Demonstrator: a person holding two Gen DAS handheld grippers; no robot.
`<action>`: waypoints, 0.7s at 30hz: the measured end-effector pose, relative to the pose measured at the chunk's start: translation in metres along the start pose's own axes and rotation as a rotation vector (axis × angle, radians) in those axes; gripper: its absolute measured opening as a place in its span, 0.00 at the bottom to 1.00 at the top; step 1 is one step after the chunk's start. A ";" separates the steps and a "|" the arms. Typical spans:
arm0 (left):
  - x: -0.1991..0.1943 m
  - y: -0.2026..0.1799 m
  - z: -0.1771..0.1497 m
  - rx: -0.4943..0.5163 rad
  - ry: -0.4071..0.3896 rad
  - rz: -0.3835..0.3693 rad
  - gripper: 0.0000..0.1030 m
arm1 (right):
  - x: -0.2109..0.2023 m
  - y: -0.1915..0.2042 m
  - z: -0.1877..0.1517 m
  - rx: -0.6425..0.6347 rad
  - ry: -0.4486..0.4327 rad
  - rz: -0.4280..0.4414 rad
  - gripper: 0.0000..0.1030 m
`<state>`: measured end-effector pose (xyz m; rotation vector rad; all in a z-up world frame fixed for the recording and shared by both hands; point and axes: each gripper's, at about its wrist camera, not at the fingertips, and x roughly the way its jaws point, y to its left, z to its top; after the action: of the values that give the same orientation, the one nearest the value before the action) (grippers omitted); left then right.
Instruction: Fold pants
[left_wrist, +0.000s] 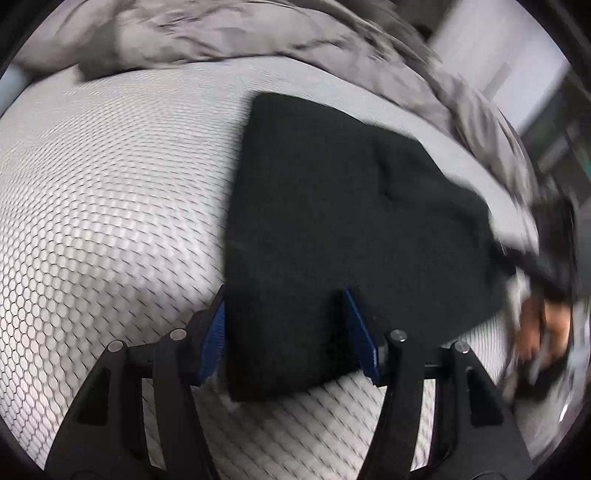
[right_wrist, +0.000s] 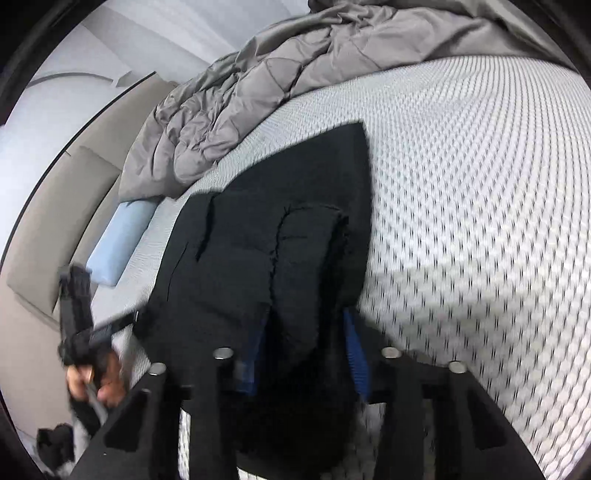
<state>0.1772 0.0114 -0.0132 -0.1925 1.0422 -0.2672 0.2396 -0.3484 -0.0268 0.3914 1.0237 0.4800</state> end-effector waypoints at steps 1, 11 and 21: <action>-0.001 -0.009 -0.004 0.048 -0.002 0.013 0.55 | -0.001 0.000 0.006 0.005 -0.024 -0.014 0.35; -0.028 -0.044 0.006 0.198 -0.229 0.124 0.56 | -0.055 0.055 -0.006 -0.234 -0.229 -0.238 0.47; 0.031 -0.068 -0.003 0.440 -0.046 -0.036 0.56 | 0.056 0.113 -0.030 -0.485 0.049 -0.157 0.45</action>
<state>0.1811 -0.0627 -0.0207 0.1790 0.9110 -0.5138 0.2153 -0.2211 -0.0219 -0.1331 0.9406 0.5781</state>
